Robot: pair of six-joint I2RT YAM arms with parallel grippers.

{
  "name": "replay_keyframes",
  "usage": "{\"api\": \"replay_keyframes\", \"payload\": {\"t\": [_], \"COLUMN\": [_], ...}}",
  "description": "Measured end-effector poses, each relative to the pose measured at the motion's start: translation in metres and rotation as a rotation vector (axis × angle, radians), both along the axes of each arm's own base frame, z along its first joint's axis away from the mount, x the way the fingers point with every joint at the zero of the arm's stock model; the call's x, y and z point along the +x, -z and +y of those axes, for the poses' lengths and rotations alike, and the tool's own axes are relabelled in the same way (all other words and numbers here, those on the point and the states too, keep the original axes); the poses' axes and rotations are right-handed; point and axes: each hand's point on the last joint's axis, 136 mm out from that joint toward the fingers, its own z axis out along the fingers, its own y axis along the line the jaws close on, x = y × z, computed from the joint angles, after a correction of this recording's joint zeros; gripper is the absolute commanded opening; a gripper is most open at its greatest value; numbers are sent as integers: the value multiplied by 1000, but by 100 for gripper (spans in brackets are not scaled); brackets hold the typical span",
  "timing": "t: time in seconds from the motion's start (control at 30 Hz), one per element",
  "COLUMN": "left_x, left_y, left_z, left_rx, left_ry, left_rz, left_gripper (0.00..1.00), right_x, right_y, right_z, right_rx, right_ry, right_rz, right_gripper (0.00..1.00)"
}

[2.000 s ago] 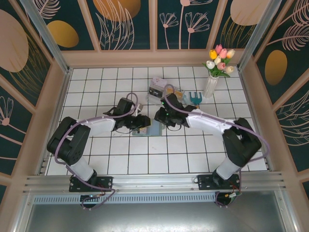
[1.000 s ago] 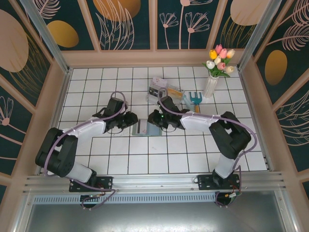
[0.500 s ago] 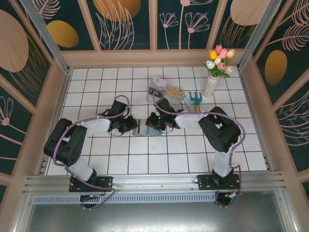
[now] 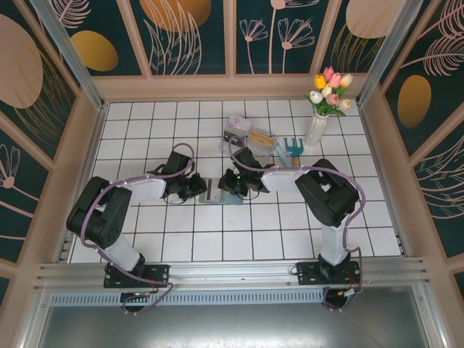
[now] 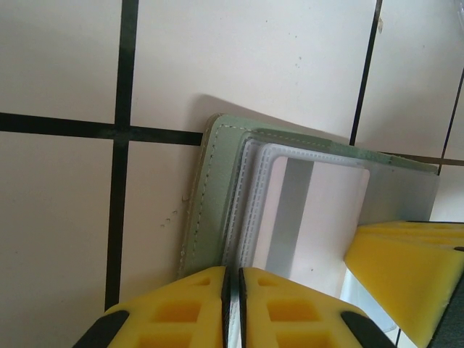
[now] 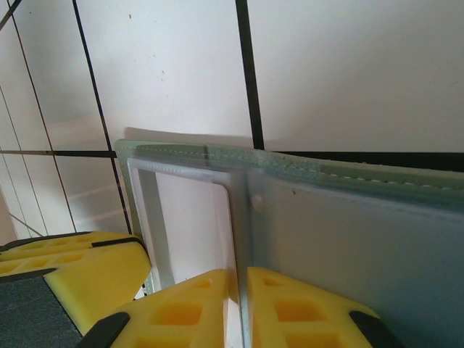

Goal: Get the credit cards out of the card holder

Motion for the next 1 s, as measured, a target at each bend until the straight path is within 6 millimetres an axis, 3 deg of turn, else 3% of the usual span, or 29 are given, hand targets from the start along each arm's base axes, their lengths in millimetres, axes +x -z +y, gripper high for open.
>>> {"api": "replay_keyframes", "payload": {"t": [0.3,0.57,1.0], "left_x": [0,1,0], "left_y": [1,1,3], "left_z": [0,1,2], "left_rx": [-3,-5,1], "left_ry": [-1,-2,-7], "left_rz": [-4,-11,-12], "left_gripper": [11,11,13], "right_x": [-1,-1,-6], "right_y": [0,0,-12], "right_z": [2,2,-5], "right_rx": [65,94,81], "right_ry": [-28,-36,-54], "right_rz": [4,0,-33], "right_gripper": [16,8,8]}}
